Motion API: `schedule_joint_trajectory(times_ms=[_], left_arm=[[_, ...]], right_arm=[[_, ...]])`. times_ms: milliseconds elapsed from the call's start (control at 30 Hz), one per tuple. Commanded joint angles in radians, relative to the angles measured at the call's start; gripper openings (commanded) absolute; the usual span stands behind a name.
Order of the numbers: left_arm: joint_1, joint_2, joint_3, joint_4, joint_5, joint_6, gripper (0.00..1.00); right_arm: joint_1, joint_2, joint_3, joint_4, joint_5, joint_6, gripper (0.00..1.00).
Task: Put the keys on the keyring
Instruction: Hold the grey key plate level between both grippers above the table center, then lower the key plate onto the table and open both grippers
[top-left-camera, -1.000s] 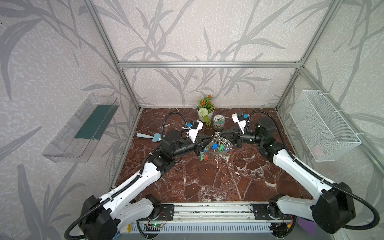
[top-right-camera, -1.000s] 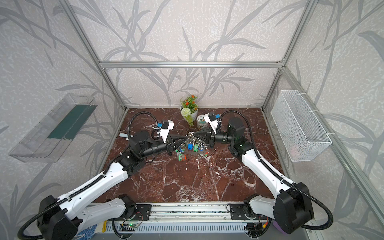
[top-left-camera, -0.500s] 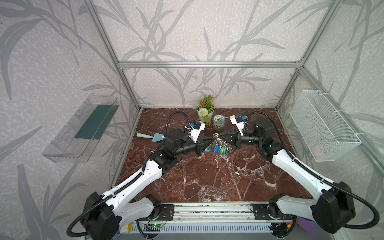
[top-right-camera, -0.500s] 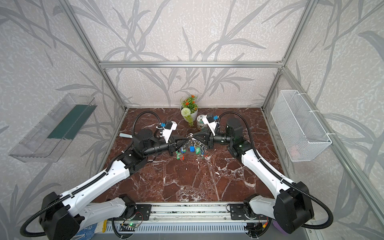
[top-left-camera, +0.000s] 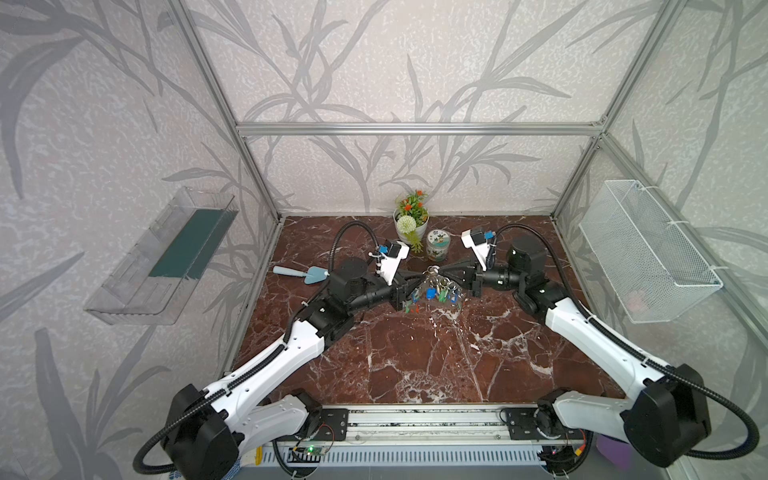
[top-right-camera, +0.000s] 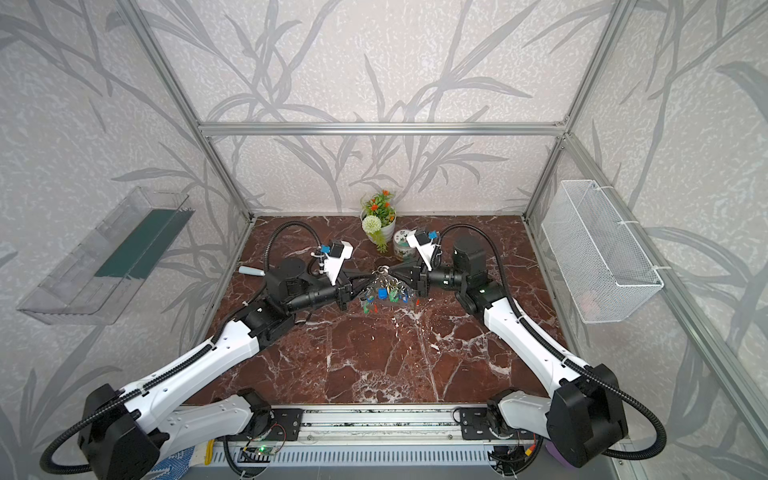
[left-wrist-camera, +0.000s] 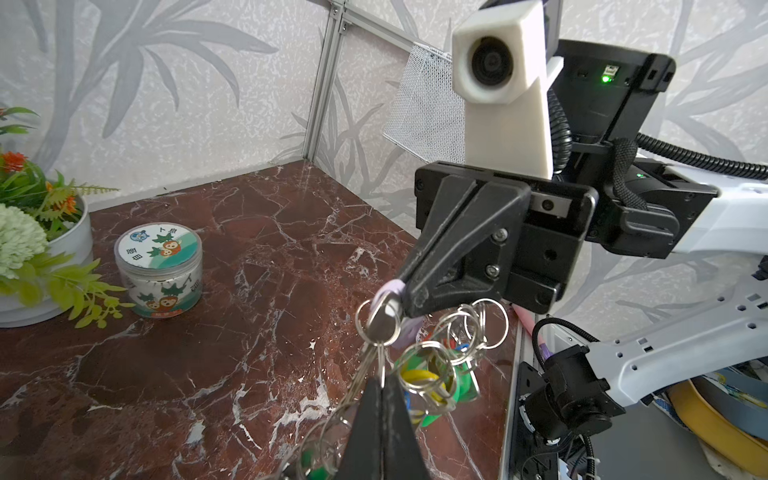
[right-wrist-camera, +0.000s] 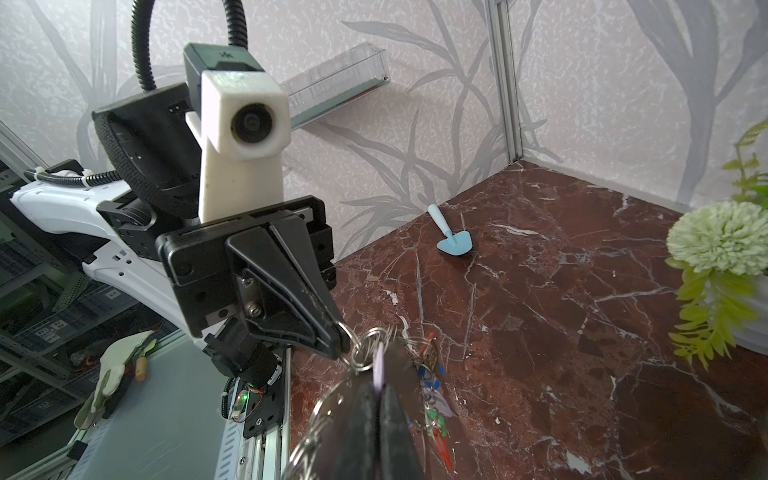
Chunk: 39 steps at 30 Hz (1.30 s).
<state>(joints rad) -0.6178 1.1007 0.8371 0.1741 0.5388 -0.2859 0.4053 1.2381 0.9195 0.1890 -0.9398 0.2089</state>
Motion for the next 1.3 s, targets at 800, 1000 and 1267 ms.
schedule_joint_trajectory(times_ms=[800, 1000, 1267], left_arm=[[0.066, -0.093, 0.032, -0.034, -0.007, 0.054, 0.0], [0.076, -0.088, 0.028, -0.016, 0.005, 0.051, 0.0], [0.086, -0.093, 0.018, -0.009, 0.013, 0.045, 0.0]], right_arm=[[-0.057, -0.078, -0.048, 0.016, 0.052, 0.023, 0.01], [-0.057, -0.071, -0.045, 0.013, 0.057, 0.023, 0.03], [-0.057, -0.076, -0.054, 0.008, 0.076, 0.023, 0.1]])
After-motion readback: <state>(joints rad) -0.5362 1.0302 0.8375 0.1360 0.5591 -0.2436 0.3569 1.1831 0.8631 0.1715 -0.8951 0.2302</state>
